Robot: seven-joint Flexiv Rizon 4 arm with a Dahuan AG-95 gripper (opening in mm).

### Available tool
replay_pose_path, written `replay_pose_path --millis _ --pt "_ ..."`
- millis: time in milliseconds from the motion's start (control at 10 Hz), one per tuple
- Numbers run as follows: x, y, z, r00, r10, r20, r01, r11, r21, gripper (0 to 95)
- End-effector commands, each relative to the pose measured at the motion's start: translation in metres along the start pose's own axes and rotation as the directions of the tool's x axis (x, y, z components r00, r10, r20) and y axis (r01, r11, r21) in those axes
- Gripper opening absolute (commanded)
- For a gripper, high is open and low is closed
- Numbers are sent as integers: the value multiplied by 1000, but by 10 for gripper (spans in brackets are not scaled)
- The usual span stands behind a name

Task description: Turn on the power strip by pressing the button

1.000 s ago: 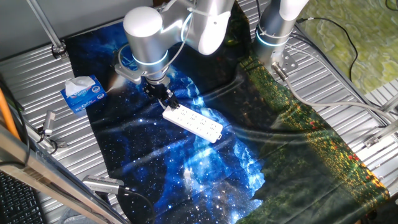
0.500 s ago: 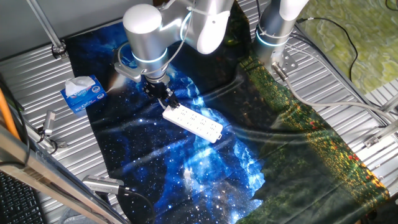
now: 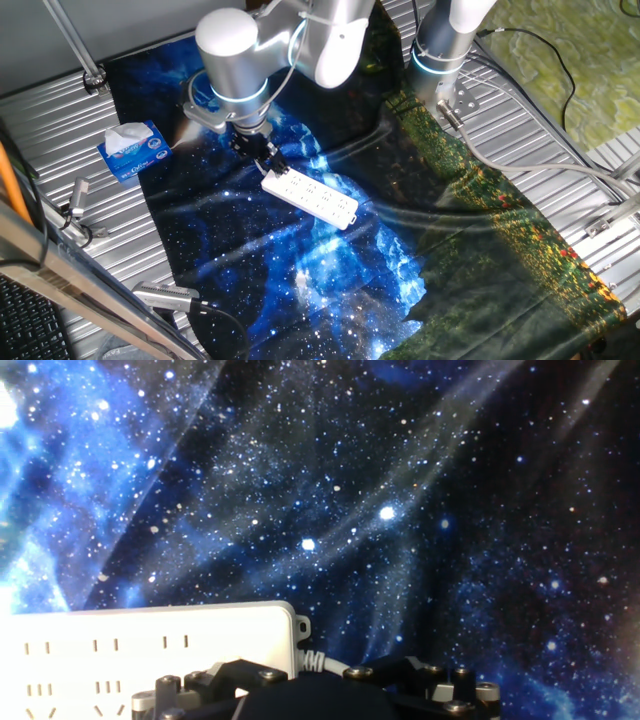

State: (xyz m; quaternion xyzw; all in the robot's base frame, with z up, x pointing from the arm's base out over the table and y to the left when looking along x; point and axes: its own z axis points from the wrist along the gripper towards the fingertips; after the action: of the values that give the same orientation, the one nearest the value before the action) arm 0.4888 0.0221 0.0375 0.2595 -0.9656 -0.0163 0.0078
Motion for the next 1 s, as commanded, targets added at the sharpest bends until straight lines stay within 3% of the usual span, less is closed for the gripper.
replay_pose_path --millis 100,1000 --pt "0 0 -1 1000 9 -10 -9 1000 7 950" --pt "0 -2 6 1000 16 -20 -16 1000 13 950"
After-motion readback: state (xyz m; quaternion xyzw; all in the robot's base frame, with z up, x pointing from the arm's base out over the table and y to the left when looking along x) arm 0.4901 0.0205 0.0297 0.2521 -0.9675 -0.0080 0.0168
